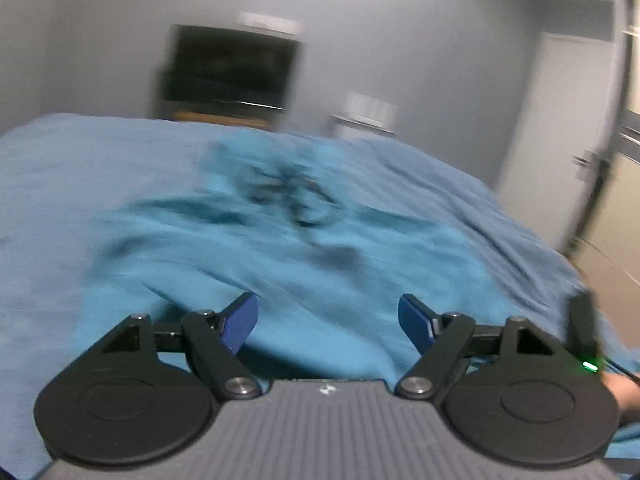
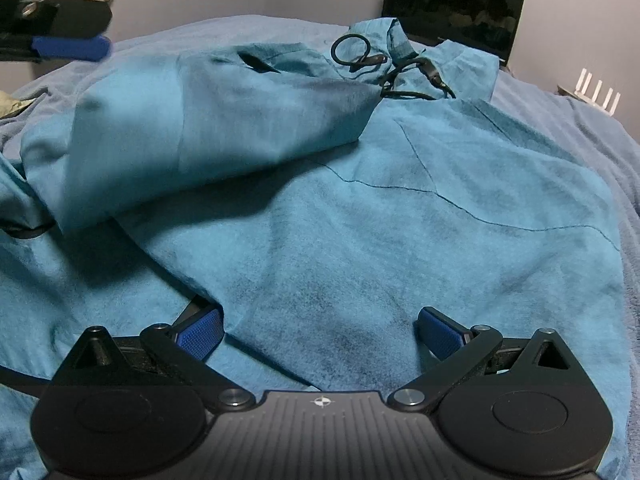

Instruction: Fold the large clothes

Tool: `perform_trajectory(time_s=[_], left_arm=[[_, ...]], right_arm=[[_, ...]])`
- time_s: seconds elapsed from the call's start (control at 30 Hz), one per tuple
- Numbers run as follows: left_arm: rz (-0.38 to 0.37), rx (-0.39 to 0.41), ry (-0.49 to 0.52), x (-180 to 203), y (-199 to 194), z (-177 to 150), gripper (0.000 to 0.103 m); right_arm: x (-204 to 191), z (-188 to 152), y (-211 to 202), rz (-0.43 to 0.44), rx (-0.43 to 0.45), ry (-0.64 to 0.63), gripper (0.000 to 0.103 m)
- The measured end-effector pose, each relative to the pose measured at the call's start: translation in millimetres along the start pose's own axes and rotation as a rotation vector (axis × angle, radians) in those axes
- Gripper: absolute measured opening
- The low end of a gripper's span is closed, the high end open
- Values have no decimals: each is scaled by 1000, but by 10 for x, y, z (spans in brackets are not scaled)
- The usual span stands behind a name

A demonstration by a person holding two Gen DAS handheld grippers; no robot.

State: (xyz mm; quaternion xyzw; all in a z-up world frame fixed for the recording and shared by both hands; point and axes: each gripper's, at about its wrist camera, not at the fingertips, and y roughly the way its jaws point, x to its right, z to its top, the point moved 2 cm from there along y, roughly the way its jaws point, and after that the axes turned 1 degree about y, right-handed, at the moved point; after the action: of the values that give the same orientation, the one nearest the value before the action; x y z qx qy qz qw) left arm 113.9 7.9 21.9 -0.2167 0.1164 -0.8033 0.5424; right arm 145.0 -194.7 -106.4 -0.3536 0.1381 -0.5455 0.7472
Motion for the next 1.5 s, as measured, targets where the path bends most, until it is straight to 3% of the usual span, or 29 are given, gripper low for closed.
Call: perform_trajectory(time_s=[0.13,0.3,0.4,0.6,0.8,0.9,1.0,1.1,1.13,1.17,1.37,1.5], left_arm=[[188,-22,-157,-527,-265,71,76],[384,-101,-329,-1016,-493,-11,76],[418,-139,-383,-1181,-442,-75,76],[458,-160,-365,-1329,-310,-134,76],[446,-161,-378,-1411,-255,-133,76],[429,-161,-395,-1446,-213,-131,76],[423,-168,-403,-1476,-176,-143,76],[420,-176,-394,-1482,-139,-147,76],[417,-178,-391,-1480,-128,-148,76],[413,-178,-390,-1478,-122,-149,76],[399,-176,-377,-1450,-109,-142,76],[399,-184,-364,-1417,-96,-142,76]], right_arm=[[-58,-10,-108,-21,24,-13,103],[-169,15,-412,-27,150,-58,103],[-241,43,-561,-33,211,-89,103],[-500,350,-801,-121,333,-208,102],[-999,882,-560,-28,261,-298,99],[-1348,1040,-325,26,218,-363,87],[-1655,1080,-38,-3,173,-466,69],[-1791,1036,172,-110,150,-543,41],[-1767,1034,190,-122,149,-533,17],[-1719,1040,168,-128,158,-505,12],[-1137,1076,-308,-236,319,-285,4],[-473,948,-658,-286,332,-70,5]])
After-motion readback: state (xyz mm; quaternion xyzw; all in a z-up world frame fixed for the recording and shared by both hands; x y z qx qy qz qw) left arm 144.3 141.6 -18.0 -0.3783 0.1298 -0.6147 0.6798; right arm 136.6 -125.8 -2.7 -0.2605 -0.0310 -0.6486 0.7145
